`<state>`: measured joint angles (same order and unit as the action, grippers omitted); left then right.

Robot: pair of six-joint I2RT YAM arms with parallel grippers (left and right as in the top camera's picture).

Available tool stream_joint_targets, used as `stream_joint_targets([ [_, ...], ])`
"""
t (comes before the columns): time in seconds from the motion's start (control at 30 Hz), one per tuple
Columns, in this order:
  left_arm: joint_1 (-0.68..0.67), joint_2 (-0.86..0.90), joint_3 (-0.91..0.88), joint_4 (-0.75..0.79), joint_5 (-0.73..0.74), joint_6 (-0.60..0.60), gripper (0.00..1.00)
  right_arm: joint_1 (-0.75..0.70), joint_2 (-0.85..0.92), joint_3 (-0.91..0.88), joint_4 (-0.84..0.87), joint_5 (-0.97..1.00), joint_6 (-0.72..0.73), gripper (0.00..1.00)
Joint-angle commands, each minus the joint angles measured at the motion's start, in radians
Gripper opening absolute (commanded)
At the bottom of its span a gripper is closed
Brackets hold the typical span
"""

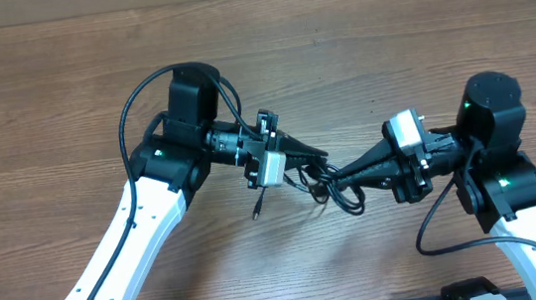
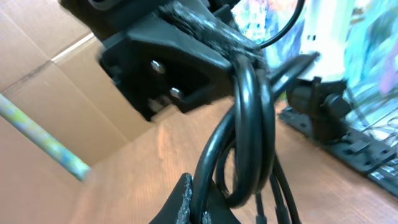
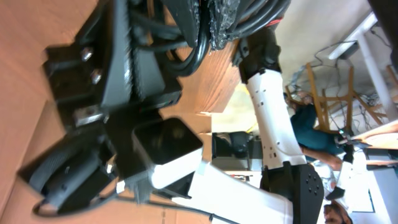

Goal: Untangle cables

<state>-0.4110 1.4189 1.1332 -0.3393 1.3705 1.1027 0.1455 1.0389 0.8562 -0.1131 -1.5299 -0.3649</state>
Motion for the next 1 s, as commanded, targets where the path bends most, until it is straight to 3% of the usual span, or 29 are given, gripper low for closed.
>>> stream_joint_targets([
  [0.0, -0.016, 0.000, 0.014, -0.047, 0.032, -0.014, 0.04, -0.001, 0.005, 0.007, 0.095, 0.024, 0.124, 0.04],
  [0.4, -0.027, 0.047, 0.014, -0.155, 0.037, -0.014, 0.04, 0.000, 0.005, 0.007, 0.552, 0.030, 0.340, 0.04],
  [0.77, -0.102, 0.114, 0.014, -0.158, 0.037, -0.014, 0.04, -0.001, 0.005, 0.007, 0.706, 0.195, 0.338, 0.04],
  [0.97, -0.100, 0.114, 0.014, -0.158, 0.032, -0.014, 0.04, -0.002, 0.005, 0.007, 0.694, 0.205, 0.339, 0.04],
])
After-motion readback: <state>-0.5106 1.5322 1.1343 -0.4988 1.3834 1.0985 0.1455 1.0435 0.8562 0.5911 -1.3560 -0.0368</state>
